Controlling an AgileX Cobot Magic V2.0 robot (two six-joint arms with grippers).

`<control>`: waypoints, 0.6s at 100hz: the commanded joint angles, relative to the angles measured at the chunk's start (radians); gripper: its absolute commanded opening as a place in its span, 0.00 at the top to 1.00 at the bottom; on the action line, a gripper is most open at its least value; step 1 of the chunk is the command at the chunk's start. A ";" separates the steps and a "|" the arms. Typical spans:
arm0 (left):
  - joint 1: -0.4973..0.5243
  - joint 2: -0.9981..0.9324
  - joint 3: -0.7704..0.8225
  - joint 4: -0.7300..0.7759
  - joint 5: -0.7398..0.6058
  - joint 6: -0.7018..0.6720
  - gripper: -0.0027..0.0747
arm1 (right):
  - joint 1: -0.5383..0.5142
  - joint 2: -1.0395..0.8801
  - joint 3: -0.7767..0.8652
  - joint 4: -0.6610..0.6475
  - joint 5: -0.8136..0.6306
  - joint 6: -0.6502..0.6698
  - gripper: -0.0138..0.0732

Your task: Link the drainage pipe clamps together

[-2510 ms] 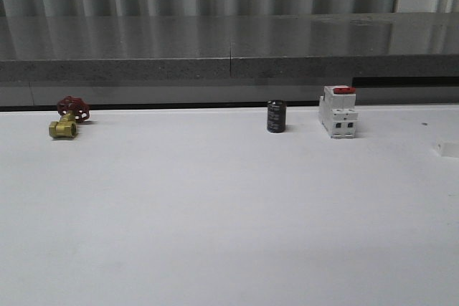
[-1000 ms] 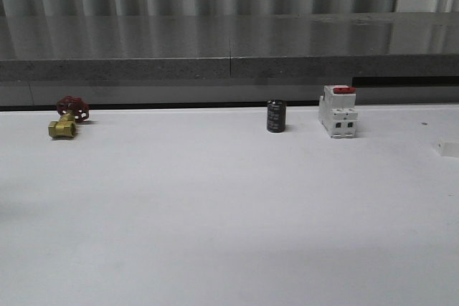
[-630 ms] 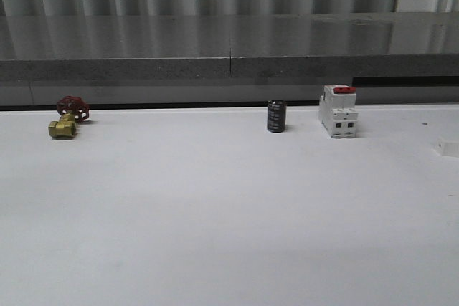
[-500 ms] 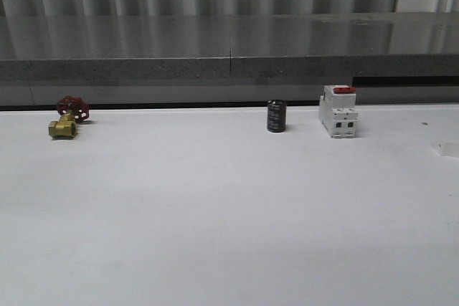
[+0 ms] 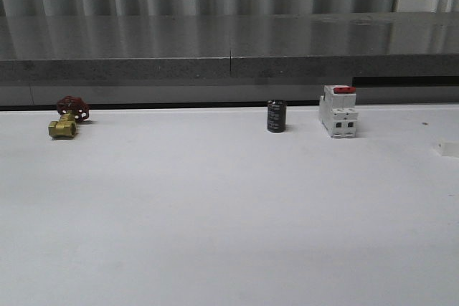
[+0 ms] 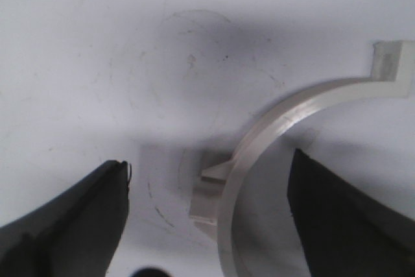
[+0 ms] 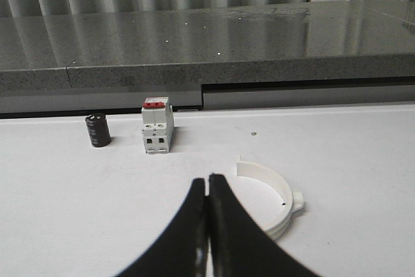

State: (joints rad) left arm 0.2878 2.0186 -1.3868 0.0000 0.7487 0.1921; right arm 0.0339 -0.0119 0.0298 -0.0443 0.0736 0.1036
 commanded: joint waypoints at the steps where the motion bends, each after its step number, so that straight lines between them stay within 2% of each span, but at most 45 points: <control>1: 0.003 -0.044 -0.030 -0.013 -0.024 0.004 0.31 | -0.003 -0.017 -0.020 0.000 -0.084 -0.005 0.92; 60: 0.003 -0.041 -0.018 -0.022 -0.043 0.005 0.32 | -0.003 -0.017 -0.020 0.000 -0.084 -0.005 0.92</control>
State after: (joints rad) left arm 0.2894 2.0292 -1.3886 -0.0054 0.7277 0.1919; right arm 0.0339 -0.0119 0.0298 -0.0443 0.0736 0.1036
